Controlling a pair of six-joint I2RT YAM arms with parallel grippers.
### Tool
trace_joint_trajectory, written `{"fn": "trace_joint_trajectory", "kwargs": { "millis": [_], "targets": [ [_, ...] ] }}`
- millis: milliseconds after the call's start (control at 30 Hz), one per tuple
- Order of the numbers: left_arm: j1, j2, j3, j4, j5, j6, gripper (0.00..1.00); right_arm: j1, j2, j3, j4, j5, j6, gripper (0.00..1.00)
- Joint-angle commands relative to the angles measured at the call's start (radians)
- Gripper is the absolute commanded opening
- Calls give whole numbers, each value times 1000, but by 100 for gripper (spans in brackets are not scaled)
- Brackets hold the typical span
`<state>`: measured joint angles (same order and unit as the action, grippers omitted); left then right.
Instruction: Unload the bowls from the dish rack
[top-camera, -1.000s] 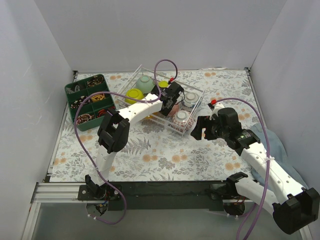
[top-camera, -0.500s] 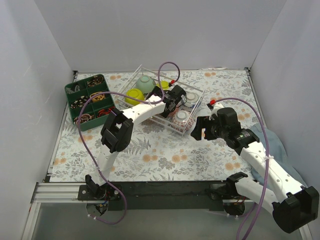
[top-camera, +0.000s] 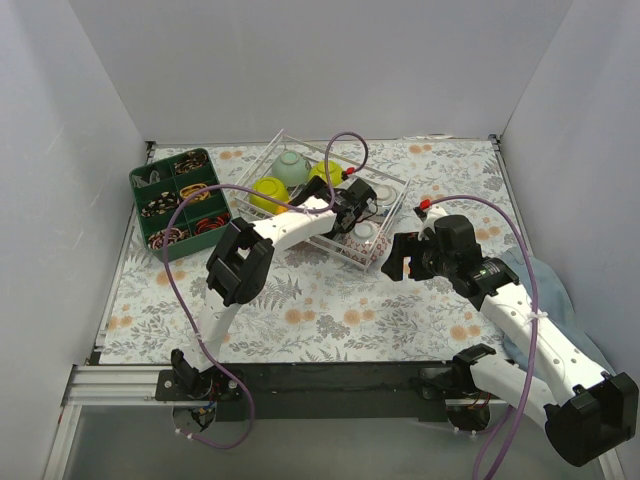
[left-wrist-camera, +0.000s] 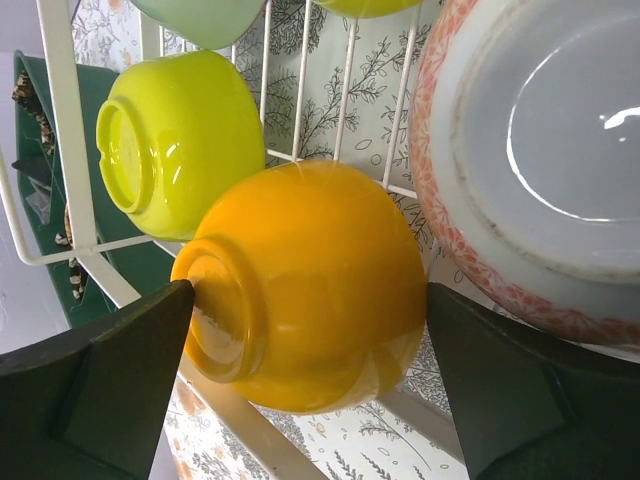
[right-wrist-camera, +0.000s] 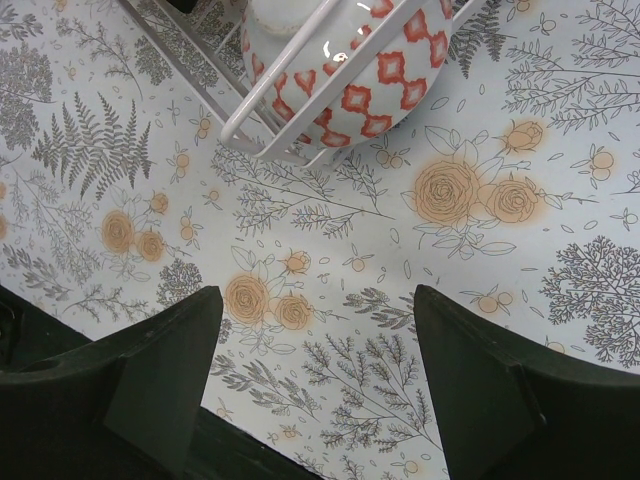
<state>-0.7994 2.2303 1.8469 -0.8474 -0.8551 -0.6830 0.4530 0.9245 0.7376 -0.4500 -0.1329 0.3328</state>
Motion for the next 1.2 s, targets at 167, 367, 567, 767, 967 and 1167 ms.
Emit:
{"fn": "trace_joint_trajectory", "kwargs": {
  "millis": [167, 367, 567, 767, 967, 1167],
  "targets": [
    [28, 51, -80, -42, 80, -66, 97, 0, -12, 13, 7, 7, -18, 86],
    [22, 20, -28, -44, 65, -64, 88, 0, -18, 14, 7, 3, -17, 86],
    [17, -37, -2, -30, 65, -53, 79, -2, -24, 14, 8, 4, -15, 86],
    [17, -83, -3, -19, 70, -50, 73, 0, -26, 14, 8, -1, -8, 86],
    [17, -115, -17, 4, 79, -46, 68, 0, -27, 11, 10, -2, -3, 86],
    [17, -138, -14, 22, 68, -24, 63, 0, -30, 17, 11, -2, 2, 85]
  ]
}}
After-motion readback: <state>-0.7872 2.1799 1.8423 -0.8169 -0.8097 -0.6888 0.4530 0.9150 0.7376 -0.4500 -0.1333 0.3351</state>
